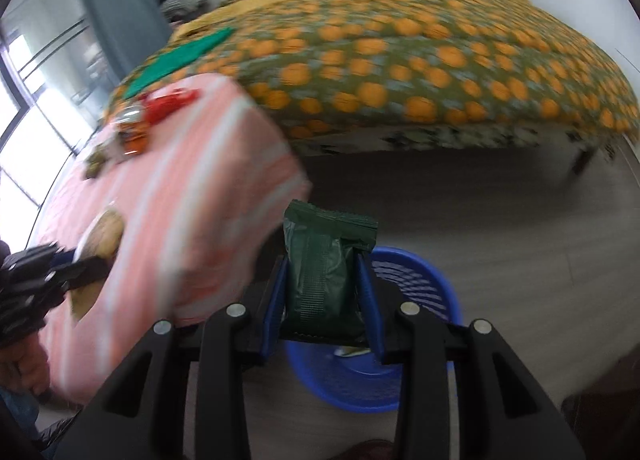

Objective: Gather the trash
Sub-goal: 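Carry the snack bar and green packet over the wastebasket and open both tools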

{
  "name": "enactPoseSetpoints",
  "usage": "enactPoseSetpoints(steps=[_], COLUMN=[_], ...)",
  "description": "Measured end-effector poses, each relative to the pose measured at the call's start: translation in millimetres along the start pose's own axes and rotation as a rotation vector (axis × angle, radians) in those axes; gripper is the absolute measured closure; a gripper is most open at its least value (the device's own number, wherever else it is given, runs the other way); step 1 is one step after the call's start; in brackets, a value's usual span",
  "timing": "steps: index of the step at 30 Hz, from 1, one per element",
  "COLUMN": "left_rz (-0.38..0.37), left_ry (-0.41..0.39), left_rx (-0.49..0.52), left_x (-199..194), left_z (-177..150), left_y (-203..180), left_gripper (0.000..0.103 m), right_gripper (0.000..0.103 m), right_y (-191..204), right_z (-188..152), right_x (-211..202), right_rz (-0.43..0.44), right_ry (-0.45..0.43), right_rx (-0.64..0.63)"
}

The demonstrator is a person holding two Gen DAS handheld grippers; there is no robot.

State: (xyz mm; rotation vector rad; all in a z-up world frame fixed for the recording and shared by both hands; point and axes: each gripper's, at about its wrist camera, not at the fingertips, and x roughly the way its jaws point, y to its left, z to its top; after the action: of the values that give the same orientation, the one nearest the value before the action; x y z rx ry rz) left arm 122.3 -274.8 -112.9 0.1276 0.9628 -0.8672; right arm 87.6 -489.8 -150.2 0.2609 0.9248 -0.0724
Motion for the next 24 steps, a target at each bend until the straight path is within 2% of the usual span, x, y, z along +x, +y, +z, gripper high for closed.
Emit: enactPoseSetpoints(steps=[2, 5, 10, 15, 17, 18, 19, 20, 24], left_rz=[-0.018, -0.038, -0.048, -0.024, -0.016, -0.018, -0.02, -0.018, -0.033], left_ry=[0.027, 0.075, 0.145, 0.176, 0.193, 0.202, 0.203, 0.196, 0.138], left_rx=[0.025, 0.042, 0.04, 0.036, 0.009, -0.009, -0.026, -0.035, -0.034], left_x=[23, 58, 117, 158, 174, 178, 182, 181, 156], left_z=[1, 2, 2, 7, 7, 8, 8, 8, 8], left_y=[-21, -47, -74, -80, -74, -70, -67, -65, -66], left_gripper=[0.085, 0.085, 0.085, 0.082, 0.064, 0.048, 0.042, 0.04, 0.027], right_gripper=[0.069, 0.069, 0.069, 0.067, 0.063, 0.053, 0.047, 0.044, 0.038], right_y=[-27, -58, -82, -99, -103, -105, -106, -109, -107], right_z=[-7, -14, -17, -20, -19, -19, -19, -18, -12], right_x=[6, 16, 31, 40, 43, 43, 41, 39, 25], right_rz=[-0.021, -0.008, 0.012, 0.041, 0.048, 0.044, 0.041, 0.039, 0.031], right_ry=[0.004, 0.025, 0.057, 0.057, 0.054, 0.052, 0.046, 0.032, -0.013], right_rx=[0.048, 0.123, 0.173, 0.223, 0.242, 0.246, 0.252, 0.263, 0.272])
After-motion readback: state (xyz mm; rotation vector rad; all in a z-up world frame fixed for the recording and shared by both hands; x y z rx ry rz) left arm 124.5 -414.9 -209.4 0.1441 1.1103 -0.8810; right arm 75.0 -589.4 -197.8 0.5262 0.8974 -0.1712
